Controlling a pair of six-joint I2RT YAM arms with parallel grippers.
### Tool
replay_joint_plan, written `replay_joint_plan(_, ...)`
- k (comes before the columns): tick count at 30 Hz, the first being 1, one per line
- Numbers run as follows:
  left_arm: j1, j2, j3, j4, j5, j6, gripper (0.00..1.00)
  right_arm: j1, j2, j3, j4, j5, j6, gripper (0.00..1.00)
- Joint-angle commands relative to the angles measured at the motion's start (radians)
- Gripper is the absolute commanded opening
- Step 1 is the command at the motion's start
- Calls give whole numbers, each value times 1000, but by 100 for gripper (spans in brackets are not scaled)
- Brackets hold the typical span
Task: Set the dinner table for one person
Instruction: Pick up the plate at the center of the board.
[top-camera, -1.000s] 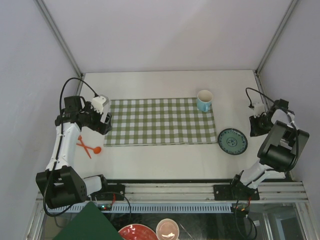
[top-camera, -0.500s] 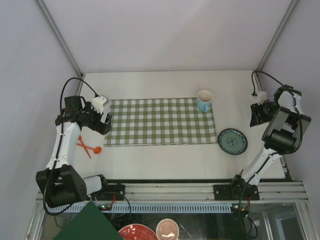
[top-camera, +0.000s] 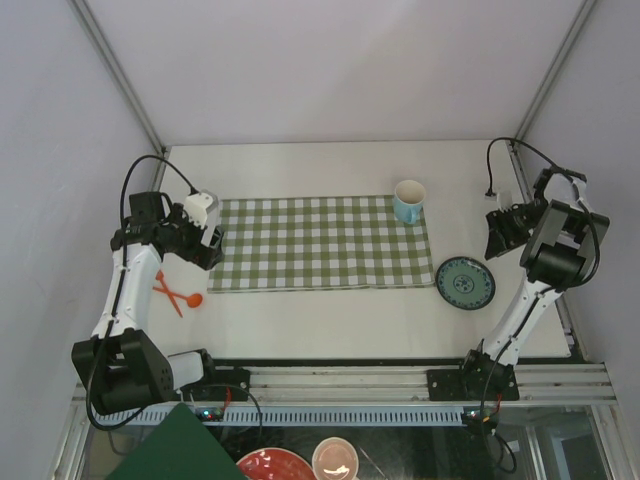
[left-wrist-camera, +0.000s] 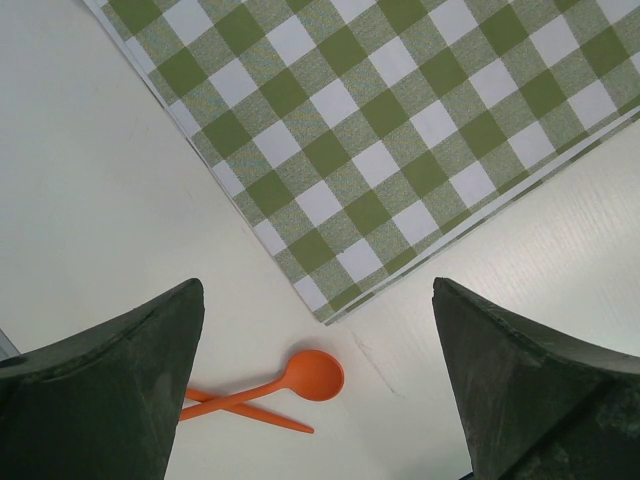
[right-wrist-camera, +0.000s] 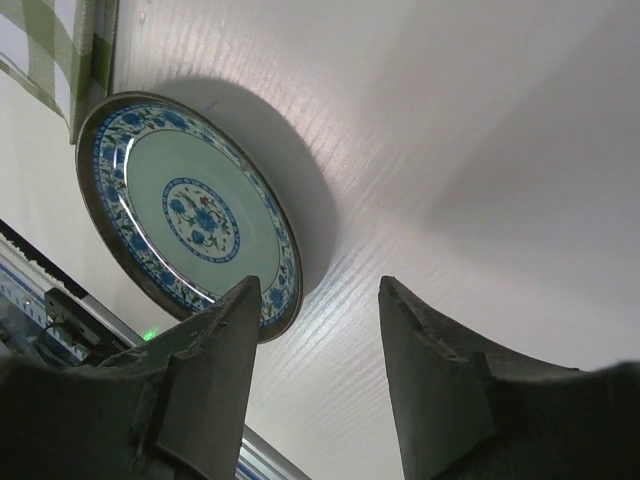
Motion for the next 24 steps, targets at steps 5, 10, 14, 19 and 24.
replay_joint_plan(5,4,-5,-8,3,19,21,100,28,79,43,-26,-46,-39,51)
replay_joint_plan(10,5,7,-6,2,17,22,100,49,89,25,-22,-59,-39,51)
replay_joint_plan(14,5,7,-6,2,16,24,100,59,98,26,-29,-65,-41,50)
replay_joint_plan(19,5,5,-4,0,13,22,100,61,115,23,-36,-65,-50,50)
replay_joint_plan(24,4,-3,-4,-2,15,21,100,68,121,0,-30,-57,-59,48)
